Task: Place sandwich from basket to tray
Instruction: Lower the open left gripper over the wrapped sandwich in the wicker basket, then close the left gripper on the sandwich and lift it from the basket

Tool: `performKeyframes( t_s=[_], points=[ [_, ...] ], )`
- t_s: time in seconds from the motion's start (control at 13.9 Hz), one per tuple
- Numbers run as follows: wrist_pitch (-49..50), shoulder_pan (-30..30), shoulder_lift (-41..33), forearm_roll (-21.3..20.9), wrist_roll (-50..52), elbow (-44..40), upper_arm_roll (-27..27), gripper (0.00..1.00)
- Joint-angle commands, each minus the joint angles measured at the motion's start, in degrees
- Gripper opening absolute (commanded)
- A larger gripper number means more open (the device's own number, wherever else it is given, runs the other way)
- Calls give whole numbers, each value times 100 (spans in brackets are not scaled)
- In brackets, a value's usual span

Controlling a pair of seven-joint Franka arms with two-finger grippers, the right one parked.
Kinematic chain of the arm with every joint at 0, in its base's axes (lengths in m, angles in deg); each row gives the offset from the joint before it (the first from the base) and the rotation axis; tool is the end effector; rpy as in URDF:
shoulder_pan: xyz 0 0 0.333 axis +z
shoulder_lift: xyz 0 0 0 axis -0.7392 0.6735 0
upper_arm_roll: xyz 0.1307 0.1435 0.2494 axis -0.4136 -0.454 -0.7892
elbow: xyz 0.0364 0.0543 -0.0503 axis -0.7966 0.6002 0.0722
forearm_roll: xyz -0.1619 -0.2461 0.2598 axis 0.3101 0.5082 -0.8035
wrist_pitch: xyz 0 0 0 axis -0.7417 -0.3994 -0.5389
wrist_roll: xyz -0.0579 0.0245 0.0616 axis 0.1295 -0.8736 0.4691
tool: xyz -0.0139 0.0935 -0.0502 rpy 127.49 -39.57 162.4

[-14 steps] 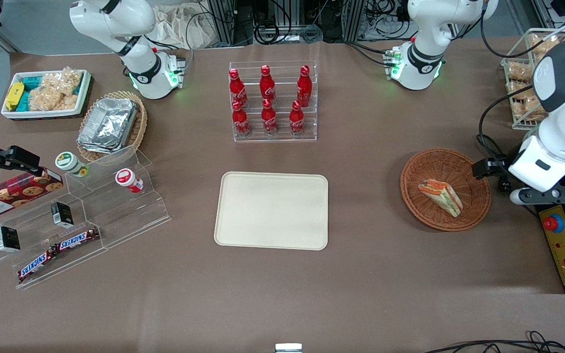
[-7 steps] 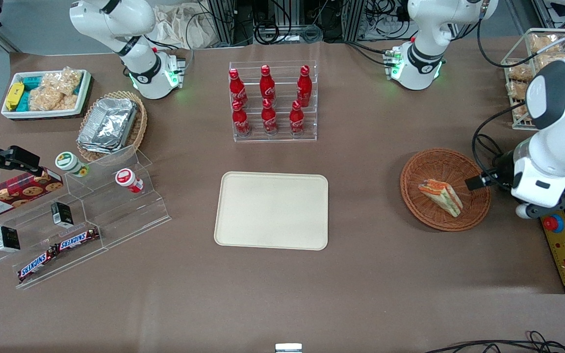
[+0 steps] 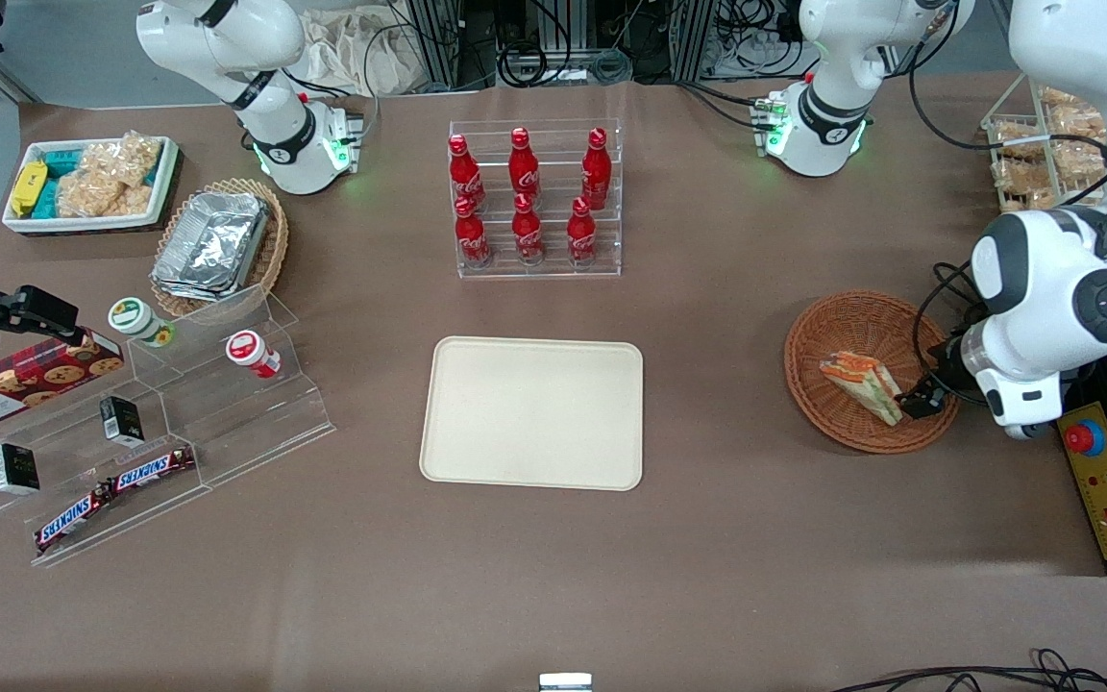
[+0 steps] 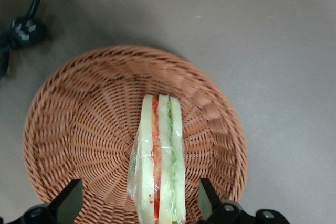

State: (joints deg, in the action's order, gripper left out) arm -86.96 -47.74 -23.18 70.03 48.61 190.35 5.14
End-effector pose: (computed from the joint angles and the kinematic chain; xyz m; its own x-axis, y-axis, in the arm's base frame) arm 0.5812 0.0163 0.3131 0.5687 0.8220 -0.0293 0.8171 -0.5686 -0.0948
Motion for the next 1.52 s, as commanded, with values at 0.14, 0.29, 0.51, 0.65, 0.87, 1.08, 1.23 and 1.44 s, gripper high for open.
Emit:
performKeyframes(
  t_s=[0.14,0.29,0.51,0.65,0.87,1.08,1.23,1.44],
  points=[
    [-146,-132,146,-130,825,22,64,99],
    [-146,-186,128,-130,931,127,64,99],
    [-207,-194,111,-130,931,286,64,99],
    [-251,-194,119,-130,940,408,64,99],
    [-988,-194,145,-130,931,936,56,99],
    [-1016,-194,269,-130,896,937,64,99],
    [-990,-316,269,-243,826,928,64,30],
    [-658,-475,225,-516,992,797,64,0]
  ],
)
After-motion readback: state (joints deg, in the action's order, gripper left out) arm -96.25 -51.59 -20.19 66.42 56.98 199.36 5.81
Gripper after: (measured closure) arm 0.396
